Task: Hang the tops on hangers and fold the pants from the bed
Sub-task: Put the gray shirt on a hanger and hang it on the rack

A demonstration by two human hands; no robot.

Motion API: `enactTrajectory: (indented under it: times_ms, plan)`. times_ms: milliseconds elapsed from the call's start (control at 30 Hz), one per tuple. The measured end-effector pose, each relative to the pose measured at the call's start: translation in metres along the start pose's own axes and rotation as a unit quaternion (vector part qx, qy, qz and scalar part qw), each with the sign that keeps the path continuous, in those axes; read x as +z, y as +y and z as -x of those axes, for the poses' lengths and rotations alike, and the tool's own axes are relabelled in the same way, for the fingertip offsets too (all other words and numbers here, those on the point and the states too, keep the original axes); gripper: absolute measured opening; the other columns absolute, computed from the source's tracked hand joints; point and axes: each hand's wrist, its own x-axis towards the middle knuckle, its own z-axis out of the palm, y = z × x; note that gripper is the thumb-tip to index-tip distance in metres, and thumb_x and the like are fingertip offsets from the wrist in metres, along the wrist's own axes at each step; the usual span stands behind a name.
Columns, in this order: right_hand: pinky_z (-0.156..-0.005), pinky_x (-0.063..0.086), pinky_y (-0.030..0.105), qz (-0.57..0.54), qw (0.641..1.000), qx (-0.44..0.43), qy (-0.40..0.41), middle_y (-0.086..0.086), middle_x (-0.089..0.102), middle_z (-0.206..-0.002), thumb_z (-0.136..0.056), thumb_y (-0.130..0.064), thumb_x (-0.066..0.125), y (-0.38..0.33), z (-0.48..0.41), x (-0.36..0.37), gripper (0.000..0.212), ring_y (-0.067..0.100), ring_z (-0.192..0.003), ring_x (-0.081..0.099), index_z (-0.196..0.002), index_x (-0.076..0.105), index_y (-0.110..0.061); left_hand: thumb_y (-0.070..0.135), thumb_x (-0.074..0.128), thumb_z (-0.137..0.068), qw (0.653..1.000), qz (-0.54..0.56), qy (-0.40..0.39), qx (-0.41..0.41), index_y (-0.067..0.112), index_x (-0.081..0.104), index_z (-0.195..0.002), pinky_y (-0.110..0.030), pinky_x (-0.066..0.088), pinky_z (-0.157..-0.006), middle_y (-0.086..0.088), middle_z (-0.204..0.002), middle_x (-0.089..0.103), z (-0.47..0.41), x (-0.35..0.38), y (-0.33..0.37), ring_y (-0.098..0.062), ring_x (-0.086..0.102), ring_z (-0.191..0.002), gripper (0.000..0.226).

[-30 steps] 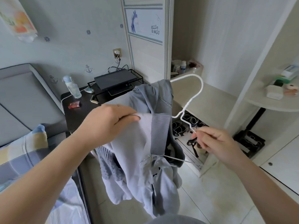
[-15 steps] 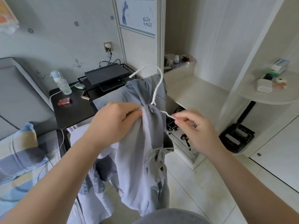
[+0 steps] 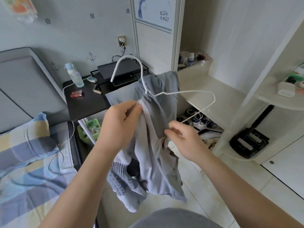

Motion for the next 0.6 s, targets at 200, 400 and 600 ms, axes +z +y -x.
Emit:
enactTrajectory:
  times_ms: [200, 400, 600]
  plan:
    - [-0.051, 0.026, 0.018, 0.004, 0.993, -0.075, 0.086, -0.012, 0.038, -0.057, -0.098, -0.018, 0.052, 0.01, 0.023, 0.005, 0.029, 0.003, -0.052, 0.033, -0.075, 0.043, -0.034, 0.018, 0.058, -0.1, 0.999, -0.007, 0.019, -0.047, 0.008, 0.035, -0.06, -0.02, 0.021, -0.05, 0.007, -0.053, 0.026, 0.004, 0.002, -0.016, -0.009, 0.025, -0.053, 0.047]
    - [-0.047, 0.025, 0.019, 0.019, 0.998, -0.059, 0.028, -0.013, 0.038, -0.057, -0.098, -0.041, 0.041, 0.022, 0.033, 0.006, 0.023, 0.004, -0.049, 0.032, -0.076, 0.037, -0.044, 0.019, 0.059, -0.099, 0.997, -0.011, 0.015, -0.074, 0.009, 0.032, -0.06, -0.022, 0.02, -0.05, 0.007, -0.052, 0.024, 0.009, 0.013, -0.024, -0.01, 0.023, -0.053, 0.048]
    - [-0.056, 0.038, 0.014, 0.002, 0.992, 0.027, -0.12, -0.015, 0.063, -0.067, -0.088, -0.054, 0.057, 0.043, 0.03, 0.004, 0.018, -0.003, -0.059, 0.054, -0.077, 0.059, -0.04, 0.017, 0.059, -0.099, 0.998, 0.003, -0.003, -0.067, 0.011, 0.028, -0.06, -0.022, 0.021, -0.052, 0.008, -0.053, 0.023, 0.008, 0.018, -0.02, -0.009, 0.024, -0.052, 0.05]
